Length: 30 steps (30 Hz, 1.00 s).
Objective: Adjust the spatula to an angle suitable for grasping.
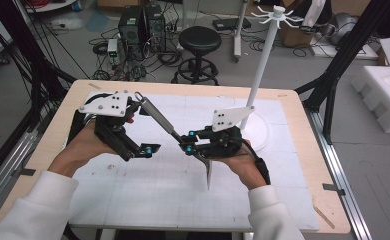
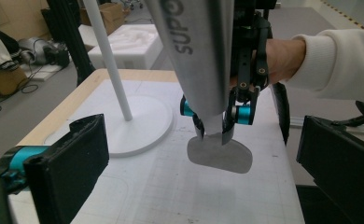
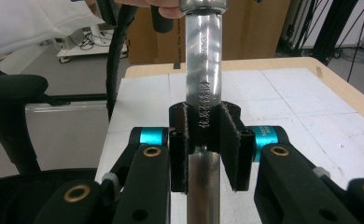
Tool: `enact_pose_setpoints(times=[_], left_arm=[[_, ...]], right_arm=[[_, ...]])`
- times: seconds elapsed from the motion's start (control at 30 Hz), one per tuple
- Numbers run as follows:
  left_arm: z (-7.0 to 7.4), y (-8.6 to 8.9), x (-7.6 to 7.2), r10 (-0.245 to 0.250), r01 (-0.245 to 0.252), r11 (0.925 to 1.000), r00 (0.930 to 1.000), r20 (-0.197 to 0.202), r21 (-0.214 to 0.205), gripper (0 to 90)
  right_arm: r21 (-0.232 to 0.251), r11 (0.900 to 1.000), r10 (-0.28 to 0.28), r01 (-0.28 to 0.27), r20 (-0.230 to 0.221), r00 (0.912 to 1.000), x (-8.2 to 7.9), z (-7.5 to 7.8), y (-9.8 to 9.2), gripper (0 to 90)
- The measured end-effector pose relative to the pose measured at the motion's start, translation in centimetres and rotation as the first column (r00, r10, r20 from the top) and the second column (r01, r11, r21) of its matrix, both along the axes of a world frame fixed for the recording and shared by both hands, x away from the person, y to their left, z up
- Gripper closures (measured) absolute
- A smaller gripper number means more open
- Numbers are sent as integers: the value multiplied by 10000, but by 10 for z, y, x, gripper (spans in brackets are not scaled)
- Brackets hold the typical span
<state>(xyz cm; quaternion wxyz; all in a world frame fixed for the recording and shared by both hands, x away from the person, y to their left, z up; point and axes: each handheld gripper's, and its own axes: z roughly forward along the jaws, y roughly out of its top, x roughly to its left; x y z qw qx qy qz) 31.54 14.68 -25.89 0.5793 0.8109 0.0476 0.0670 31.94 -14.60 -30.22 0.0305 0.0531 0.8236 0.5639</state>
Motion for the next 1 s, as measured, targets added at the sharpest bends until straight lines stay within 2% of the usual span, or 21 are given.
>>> enact_pose_setpoints(times=[0.2,0.3,0.53,0.73,1.0], left_arm=[[-1,-3,0,-16,16,10000,10000,-23,50,27],[-1,-4,0,-109,109,9999,9999,16,-68,62],[2,-2,0,-138,137,9994,9999,-30,-306,80],[6,-2,0,-246,245,9990,9997,-29,-368,124],[8,-3,1,-398,396,9987,9992,-41,-310,156]], right_arm=[[-21,10000,-67,67,-7,10000,0,-1,0,749],[48,10000,-81,81,-8,10000,0,0,1,749],[163,9998,-112,112,-7,9999,-2,1,0,749],[310,9995,-77,76,14,10000,-3,2,1,749],[308,9995,53,-56,86,9999,-3,3,2,749]])
